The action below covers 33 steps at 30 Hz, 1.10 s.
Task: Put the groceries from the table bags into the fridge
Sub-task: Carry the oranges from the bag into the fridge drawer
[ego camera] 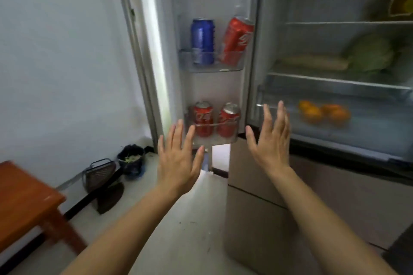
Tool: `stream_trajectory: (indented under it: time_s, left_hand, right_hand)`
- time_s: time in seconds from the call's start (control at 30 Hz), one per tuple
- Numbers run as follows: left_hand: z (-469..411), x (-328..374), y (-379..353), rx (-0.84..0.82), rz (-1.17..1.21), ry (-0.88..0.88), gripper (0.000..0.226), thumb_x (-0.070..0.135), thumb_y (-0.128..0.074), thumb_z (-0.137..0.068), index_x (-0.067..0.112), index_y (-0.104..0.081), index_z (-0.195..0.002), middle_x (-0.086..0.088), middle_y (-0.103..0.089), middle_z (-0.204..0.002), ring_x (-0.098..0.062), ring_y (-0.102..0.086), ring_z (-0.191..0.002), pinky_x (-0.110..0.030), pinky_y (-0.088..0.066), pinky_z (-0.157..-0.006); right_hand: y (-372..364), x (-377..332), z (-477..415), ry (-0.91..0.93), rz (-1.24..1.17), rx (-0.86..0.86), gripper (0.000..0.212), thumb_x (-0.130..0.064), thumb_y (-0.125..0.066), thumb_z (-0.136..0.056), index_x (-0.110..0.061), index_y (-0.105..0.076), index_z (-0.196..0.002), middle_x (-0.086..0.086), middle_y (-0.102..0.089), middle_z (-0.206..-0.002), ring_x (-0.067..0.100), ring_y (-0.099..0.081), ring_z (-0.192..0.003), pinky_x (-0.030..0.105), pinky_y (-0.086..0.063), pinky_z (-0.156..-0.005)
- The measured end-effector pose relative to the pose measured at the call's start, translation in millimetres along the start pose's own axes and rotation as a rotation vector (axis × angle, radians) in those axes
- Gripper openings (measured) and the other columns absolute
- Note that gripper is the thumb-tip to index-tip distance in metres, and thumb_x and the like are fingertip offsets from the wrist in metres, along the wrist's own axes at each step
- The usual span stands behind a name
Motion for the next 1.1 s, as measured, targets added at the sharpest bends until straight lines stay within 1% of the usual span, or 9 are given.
stream_trajectory:
  time_s: [0.13,0.2,0.3,0.4,0.53,0.73,0.83,0.97,1.1]
  left_hand:
    - [87.9,-133.5,60.5,-0.044,-0.131,0.233,0.066,0.053,-0.026,-0.098,0.015,-0.042,-0.150,-0.015,-0.030,-0.160,-0.034,-0.026,-0.148,-0.061,-0.027,-0.115]
    - [120.6,-191.2,97.0,-0.035,-0.215,0.315,0.067,0.053,-0.025,-0.098,0.012,-0.045,-0.147,-0.019,-0.033,-0.157,-0.037,-0.029,-0.145,-0.062,-0.029,-0.113]
    - [160.2,-267.1,148.4,0.004,-0.304,0.461,0.069,0.055,-0.023,-0.097,0.012,-0.042,-0.149,-0.020,-0.027,-0.160,-0.037,-0.024,-0.147,-0.062,-0.022,-0.115]
    - [198.2,-329.0,181.3,0.037,-0.370,0.607,0.070,0.056,-0.026,-0.097,0.013,-0.036,-0.152,-0.018,-0.018,-0.164,-0.036,-0.018,-0.150,-0.062,-0.018,-0.116]
    - [239.1,-404.8,197.6,-0.017,-0.456,0.738,0.072,0.057,-0.023,-0.097,0.013,-0.036,-0.153,-0.017,-0.017,-0.164,-0.035,-0.017,-0.150,-0.062,-0.018,-0.117]
    - [247.8,-531.4,212.0,-0.121,-0.557,0.902,0.078,0.062,-0.009,-0.095,0.017,-0.028,-0.156,-0.013,-0.013,-0.166,-0.030,-0.009,-0.153,-0.056,-0.012,-0.121]
    - [232.7,-597.0,224.8,-0.193,-0.579,0.966,0.071,0.060,-0.013,-0.100,0.020,-0.019,-0.159,-0.009,-0.003,-0.167,-0.027,-0.001,-0.154,-0.053,-0.009,-0.123]
    - [220.8,-660.0,243.0,-0.169,-0.600,1.011,0.066,0.055,-0.025,-0.102,0.019,-0.023,-0.158,-0.010,-0.006,-0.167,-0.030,-0.007,-0.153,-0.054,-0.013,-0.122]
    - [229.8,-707.4,244.3,-0.169,-0.558,1.060,0.074,0.063,-0.011,-0.099,0.020,-0.020,-0.158,-0.009,-0.002,-0.167,-0.028,-0.001,-0.154,-0.053,-0.010,-0.122]
  right_hand:
    - [-54.9,-117.0,61.3,0.107,-0.090,-0.196,0.075,-0.052,-0.044,-0.096,-0.018,-0.018,-0.158,0.016,0.000,-0.166,0.034,-0.005,-0.154,0.054,-0.012,-0.123]
    - [-80.8,-175.1,80.5,0.174,-0.128,-0.273,0.074,-0.051,-0.046,-0.097,-0.018,-0.019,-0.158,0.016,0.000,-0.167,0.034,-0.004,-0.154,0.055,-0.014,-0.123]
    - [-119.3,-260.9,99.7,0.287,-0.177,-0.357,0.074,-0.048,-0.052,-0.097,-0.017,-0.022,-0.157,0.018,-0.008,-0.165,0.036,-0.008,-0.152,0.056,-0.018,-0.121]
    - [-157.5,-340.0,113.6,0.381,-0.237,-0.411,0.072,-0.049,-0.050,-0.096,-0.018,-0.024,-0.156,0.019,-0.012,-0.164,0.037,-0.012,-0.152,0.055,-0.019,-0.121]
    - [-216.2,-434.4,137.1,0.478,-0.310,-0.481,0.072,-0.049,-0.054,-0.096,-0.019,-0.026,-0.154,0.017,-0.015,-0.162,0.035,-0.015,-0.151,0.055,-0.022,-0.120]
    - [-328.4,-555.4,152.4,0.598,-0.364,-0.592,0.073,-0.052,-0.048,-0.098,-0.017,-0.021,-0.156,0.020,-0.019,-0.161,0.037,-0.022,-0.147,0.053,-0.023,-0.119]
    - [-378.7,-613.7,136.6,0.622,-0.379,-0.666,0.074,-0.049,-0.047,-0.099,-0.016,-0.016,-0.158,0.021,-0.017,-0.162,0.038,-0.023,-0.148,0.052,-0.025,-0.118]
    - [-431.5,-686.5,118.7,0.634,-0.421,-0.751,0.072,-0.045,-0.048,-0.100,-0.011,-0.020,-0.157,0.024,-0.020,-0.161,0.042,-0.026,-0.146,0.053,-0.028,-0.116]
    - [-465.6,-751.8,126.9,0.697,-0.473,-0.834,0.069,-0.043,-0.049,-0.099,-0.012,-0.023,-0.155,0.023,-0.024,-0.160,0.040,-0.030,-0.144,0.052,-0.035,-0.112]
Point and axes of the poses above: each hand's wrist, its own z-axis away from the middle knuckle, its own y-axis out of the back of the hand, x = y × z, the point moved 5 cm from there along -z, towards the middle knuckle
